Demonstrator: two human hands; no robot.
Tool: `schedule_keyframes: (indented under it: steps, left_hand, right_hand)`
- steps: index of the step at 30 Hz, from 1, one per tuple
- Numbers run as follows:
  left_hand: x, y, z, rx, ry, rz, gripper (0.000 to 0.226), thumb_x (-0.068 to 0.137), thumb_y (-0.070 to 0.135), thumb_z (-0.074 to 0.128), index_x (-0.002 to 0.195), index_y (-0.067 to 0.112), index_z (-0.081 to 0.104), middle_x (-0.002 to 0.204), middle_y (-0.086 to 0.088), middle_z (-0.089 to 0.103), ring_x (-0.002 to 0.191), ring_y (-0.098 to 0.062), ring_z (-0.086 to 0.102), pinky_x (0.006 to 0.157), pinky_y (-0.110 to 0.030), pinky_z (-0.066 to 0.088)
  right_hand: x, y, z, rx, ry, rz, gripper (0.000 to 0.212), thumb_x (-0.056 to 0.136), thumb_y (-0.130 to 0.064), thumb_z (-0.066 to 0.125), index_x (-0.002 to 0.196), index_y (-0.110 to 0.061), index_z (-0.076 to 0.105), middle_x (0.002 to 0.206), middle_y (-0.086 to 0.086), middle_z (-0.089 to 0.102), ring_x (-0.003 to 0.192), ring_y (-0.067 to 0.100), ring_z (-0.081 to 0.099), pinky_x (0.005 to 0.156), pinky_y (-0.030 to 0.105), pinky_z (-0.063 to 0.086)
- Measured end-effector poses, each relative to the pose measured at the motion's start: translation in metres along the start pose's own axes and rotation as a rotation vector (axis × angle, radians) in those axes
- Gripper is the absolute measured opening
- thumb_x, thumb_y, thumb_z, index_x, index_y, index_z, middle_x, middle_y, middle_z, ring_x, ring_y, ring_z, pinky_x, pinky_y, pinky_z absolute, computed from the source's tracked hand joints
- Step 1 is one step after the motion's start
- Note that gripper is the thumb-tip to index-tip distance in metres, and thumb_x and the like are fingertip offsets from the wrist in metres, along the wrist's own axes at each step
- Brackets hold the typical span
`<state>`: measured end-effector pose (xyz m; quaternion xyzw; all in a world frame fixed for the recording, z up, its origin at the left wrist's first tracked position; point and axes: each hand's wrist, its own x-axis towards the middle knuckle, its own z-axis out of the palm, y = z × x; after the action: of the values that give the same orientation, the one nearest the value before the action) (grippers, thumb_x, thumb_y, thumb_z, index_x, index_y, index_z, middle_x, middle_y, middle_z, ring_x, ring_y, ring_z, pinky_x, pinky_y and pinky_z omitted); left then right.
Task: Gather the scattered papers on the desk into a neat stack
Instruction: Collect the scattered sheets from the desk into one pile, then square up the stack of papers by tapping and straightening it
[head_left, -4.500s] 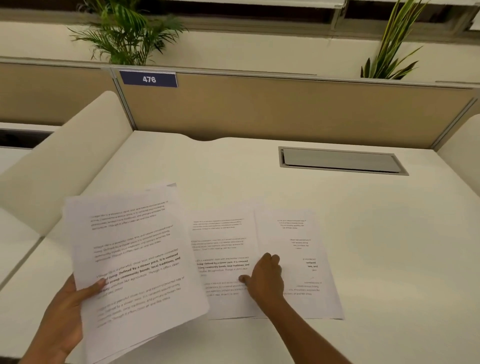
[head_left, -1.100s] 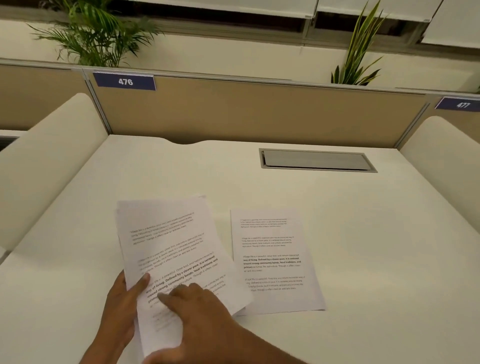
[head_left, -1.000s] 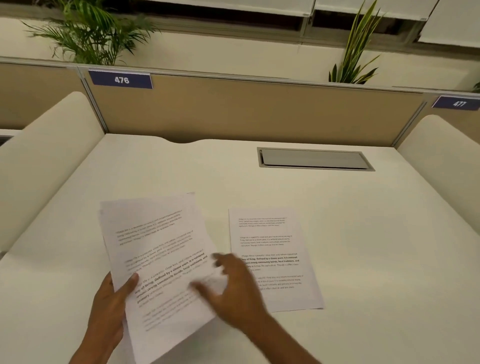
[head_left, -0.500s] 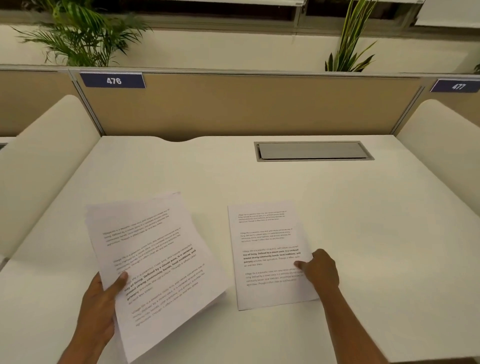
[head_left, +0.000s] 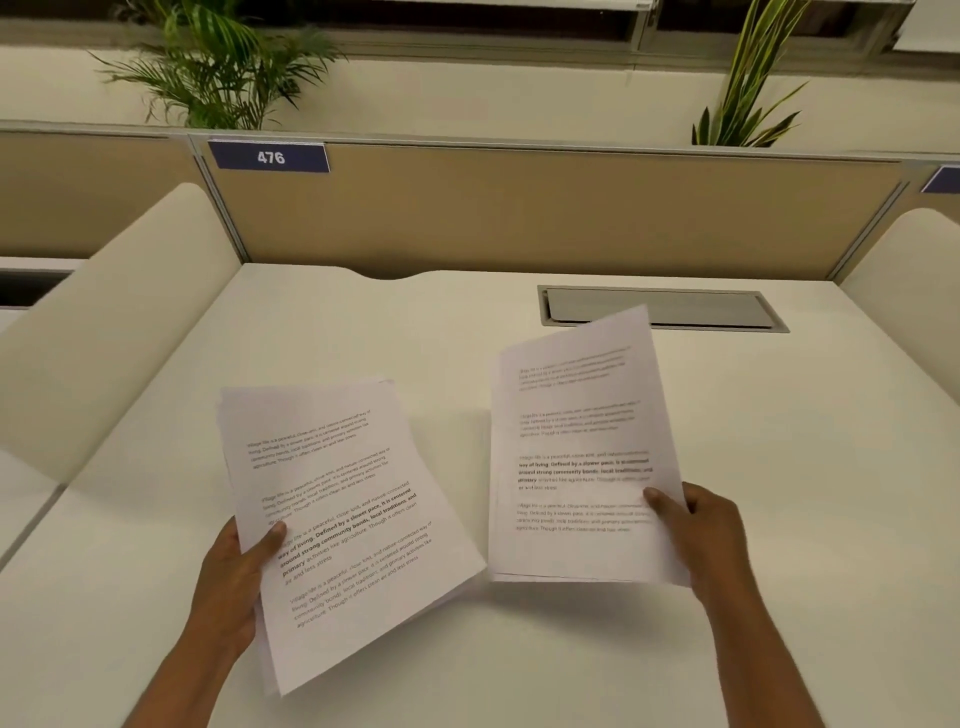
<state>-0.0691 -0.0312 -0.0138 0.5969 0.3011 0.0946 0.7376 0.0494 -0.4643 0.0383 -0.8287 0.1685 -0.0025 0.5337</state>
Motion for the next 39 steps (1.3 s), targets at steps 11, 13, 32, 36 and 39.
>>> schedule_keyframes:
  steps: [11, 13, 32, 36, 39]
  left_hand:
    - [-0.013, 0.014, 0.047, -0.021, -0.193, -0.009, 0.037, 0.088, 0.014, 0.065, 0.124, 0.017, 0.059, 0.112, -0.013, 0.074, 0.097, -0.037, 0.072, 0.077, -0.05, 0.06]
    - [-0.019, 0.015, 0.058, -0.028, -0.231, -0.023, 0.038, 0.085, 0.019, 0.067, 0.122, 0.018, 0.061, 0.11, -0.013, 0.075, 0.095, -0.038, 0.073, 0.073, -0.049, 0.061]
    - [-0.033, 0.017, 0.082, 0.034, -0.27, 0.099, 0.055, 0.063, 0.024, 0.085, 0.114, 0.022, 0.065, 0.107, -0.001, 0.077, 0.094, -0.025, 0.074, 0.07, -0.037, 0.062]
    - [-0.027, 0.039, 0.092, 0.064, -0.262, 0.244, 0.032, 0.065, 0.021, 0.083, 0.096, 0.029, 0.077, 0.099, 0.0, 0.079, 0.089, -0.022, 0.076, 0.069, -0.029, 0.061]
    - [-0.022, 0.059, 0.104, 0.12, -0.231, 0.375, 0.024, 0.068, 0.021, 0.08, 0.088, 0.036, 0.078, 0.094, 0.009, 0.079, 0.085, -0.013, 0.075, 0.066, -0.02, 0.058]
  right_hand:
    - [-0.031, -0.039, 0.02, 0.189, -0.305, 0.067, 0.007, 0.082, -0.022, 0.072, 0.081, -0.015, 0.074, 0.072, -0.006, 0.078, 0.054, 0.009, 0.071, 0.042, 0.019, 0.05]
    - [-0.037, -0.036, 0.034, 0.159, -0.35, 0.071, 0.008, 0.082, -0.023, 0.072, 0.08, -0.016, 0.074, 0.072, -0.006, 0.078, 0.054, 0.009, 0.071, 0.044, 0.018, 0.049]
    - [-0.057, -0.02, 0.068, 0.138, -0.559, 0.044, 0.039, 0.075, 0.0, 0.074, 0.107, -0.021, 0.065, 0.102, -0.001, 0.076, 0.091, 0.019, 0.073, 0.084, 0.044, 0.059]
    - [-0.052, -0.03, 0.072, 0.229, -0.449, -0.011, 0.036, 0.073, 0.0, 0.077, 0.102, -0.018, 0.069, 0.095, -0.003, 0.077, 0.087, 0.016, 0.073, 0.075, 0.034, 0.06]
    - [-0.046, -0.045, 0.076, 0.305, -0.373, -0.075, 0.033, 0.074, 0.003, 0.075, 0.091, -0.025, 0.071, 0.087, -0.009, 0.078, 0.081, 0.016, 0.073, 0.067, 0.028, 0.061]
